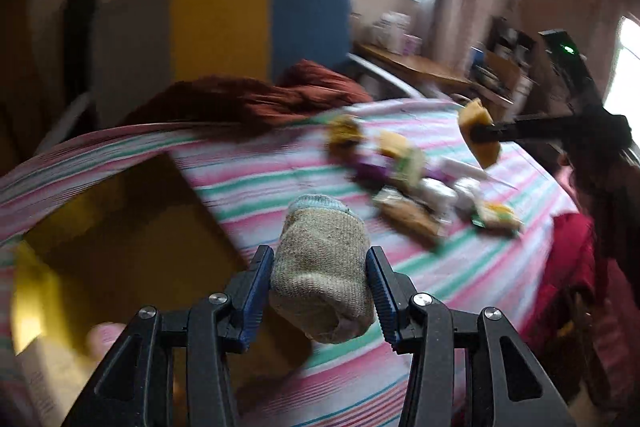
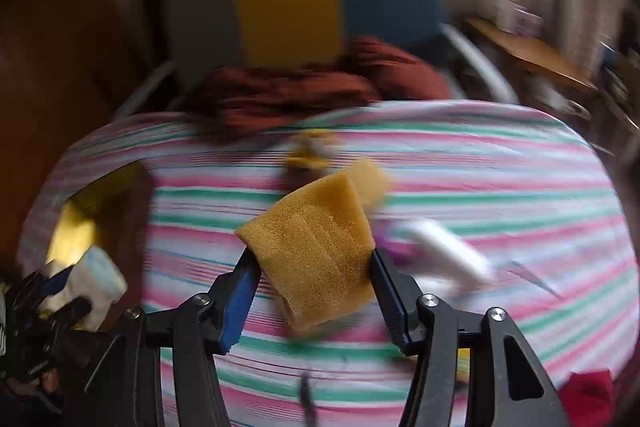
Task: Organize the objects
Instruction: 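Place the yellow sponge and white sock roll into the gold tray with both tools, then move both tools back toward the remaining items on the cloth, then grasp the cracker packet with the left tool while the right tool grasps the plastic-wrapped bundle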
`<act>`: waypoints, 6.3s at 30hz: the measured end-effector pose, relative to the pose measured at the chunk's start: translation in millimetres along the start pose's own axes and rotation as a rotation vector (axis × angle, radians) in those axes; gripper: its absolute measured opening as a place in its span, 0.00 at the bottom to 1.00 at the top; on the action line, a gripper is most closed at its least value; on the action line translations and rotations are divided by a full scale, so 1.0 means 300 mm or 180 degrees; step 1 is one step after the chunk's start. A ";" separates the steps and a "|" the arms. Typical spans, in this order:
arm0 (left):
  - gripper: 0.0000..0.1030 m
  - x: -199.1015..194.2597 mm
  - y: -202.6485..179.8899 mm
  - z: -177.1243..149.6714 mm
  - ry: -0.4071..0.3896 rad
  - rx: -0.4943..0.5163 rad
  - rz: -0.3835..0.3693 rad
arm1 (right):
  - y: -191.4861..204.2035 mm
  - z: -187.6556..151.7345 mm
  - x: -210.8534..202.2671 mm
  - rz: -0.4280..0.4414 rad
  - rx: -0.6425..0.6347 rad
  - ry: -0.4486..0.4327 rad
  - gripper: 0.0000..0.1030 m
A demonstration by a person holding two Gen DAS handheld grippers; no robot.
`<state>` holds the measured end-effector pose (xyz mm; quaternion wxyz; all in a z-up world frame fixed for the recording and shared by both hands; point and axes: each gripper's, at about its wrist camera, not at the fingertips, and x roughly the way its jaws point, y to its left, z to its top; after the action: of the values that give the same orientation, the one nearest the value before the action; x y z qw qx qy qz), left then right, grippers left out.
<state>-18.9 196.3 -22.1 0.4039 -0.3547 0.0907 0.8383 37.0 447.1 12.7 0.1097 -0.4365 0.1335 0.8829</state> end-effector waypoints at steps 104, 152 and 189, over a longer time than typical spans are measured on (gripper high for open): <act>0.82 -0.204 0.129 -0.133 -0.0172 -0.0036 0.1191 | -0.008 -0.208 0.059 -0.0423 0.0663 0.0034 0.78; 0.80 0.735 -0.424 0.193 0.1096 -0.0071 0.0096 | -0.506 -0.326 -0.041 0.0132 0.2125 -0.0219 0.78; 0.67 0.473 -0.309 -0.098 0.0693 0.0531 -0.0130 | -0.545 -0.169 0.274 -0.0355 0.1884 0.0606 0.44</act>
<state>5.4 331.4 -125.9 0.4367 -0.4105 0.1962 0.7760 76.4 590.4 -105.6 0.2674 -0.4729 0.3703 0.7535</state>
